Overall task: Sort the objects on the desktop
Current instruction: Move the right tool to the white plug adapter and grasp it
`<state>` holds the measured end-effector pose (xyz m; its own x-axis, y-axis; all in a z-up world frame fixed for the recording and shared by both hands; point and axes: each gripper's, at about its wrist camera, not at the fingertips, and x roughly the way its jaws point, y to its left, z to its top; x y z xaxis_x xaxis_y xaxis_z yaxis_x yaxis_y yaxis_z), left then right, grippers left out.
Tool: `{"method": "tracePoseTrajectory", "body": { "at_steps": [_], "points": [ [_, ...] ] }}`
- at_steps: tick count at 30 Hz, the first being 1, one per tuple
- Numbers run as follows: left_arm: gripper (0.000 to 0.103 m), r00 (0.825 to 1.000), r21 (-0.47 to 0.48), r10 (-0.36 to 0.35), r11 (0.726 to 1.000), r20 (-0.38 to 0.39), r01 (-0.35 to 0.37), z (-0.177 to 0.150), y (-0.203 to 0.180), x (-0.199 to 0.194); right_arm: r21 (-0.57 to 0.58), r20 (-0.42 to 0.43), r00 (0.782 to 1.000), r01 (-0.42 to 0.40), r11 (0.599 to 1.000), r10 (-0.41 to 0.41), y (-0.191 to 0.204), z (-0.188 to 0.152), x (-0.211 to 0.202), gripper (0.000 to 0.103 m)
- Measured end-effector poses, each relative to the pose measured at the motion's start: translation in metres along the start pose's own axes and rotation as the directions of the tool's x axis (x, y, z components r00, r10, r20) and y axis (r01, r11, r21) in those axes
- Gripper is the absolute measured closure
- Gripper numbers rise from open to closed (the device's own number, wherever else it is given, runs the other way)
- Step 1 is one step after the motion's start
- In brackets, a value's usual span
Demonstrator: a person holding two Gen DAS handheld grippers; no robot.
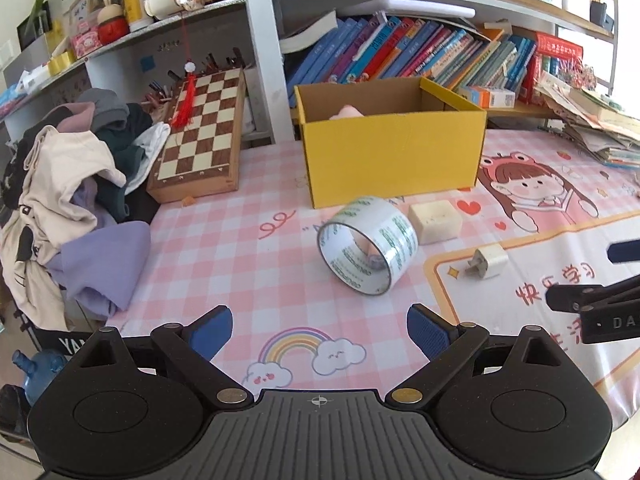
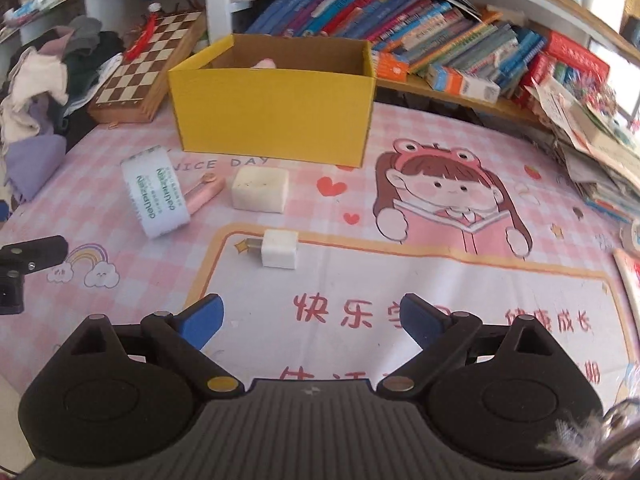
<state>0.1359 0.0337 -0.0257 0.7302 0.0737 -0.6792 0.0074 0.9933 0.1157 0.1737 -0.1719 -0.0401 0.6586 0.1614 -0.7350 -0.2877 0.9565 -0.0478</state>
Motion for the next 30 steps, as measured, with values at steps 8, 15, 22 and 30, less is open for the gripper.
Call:
{"method": "tracePoseTrajectory", "body": {
  "at_steps": [8, 15, 22, 30],
  "points": [
    [0.007, 1.000, 0.040, -0.016, 0.999, 0.008, 0.016, -0.001, -0.012, 0.006, -0.018, -0.007, 1.000, -0.027, 0.999, 0.026, 0.001, 0.004, 0.012, 0.012],
    [0.007, 0.999, 0.038, -0.034, 0.999, 0.003, 0.034, 0.001, -0.021, 0.014, -0.015, -0.031, 0.998, -0.056, 0.998, 0.056, -0.003, 0.009, 0.024, 0.015],
    [0.007, 1.000, 0.018, -0.019, 1.000, 0.005, 0.019, 0.009, -0.022, 0.025, -0.018, -0.051, 0.995, -0.082, 0.996, 0.081, -0.007, 0.017, 0.040, 0.019],
    [0.007, 1.000, -0.041, -0.006, 0.999, 0.023, 0.007, 0.018, -0.017, 0.035, -0.032, -0.078, 0.990, -0.123, 0.992, 0.121, -0.010, 0.031, 0.063, 0.024]
  ]
}}
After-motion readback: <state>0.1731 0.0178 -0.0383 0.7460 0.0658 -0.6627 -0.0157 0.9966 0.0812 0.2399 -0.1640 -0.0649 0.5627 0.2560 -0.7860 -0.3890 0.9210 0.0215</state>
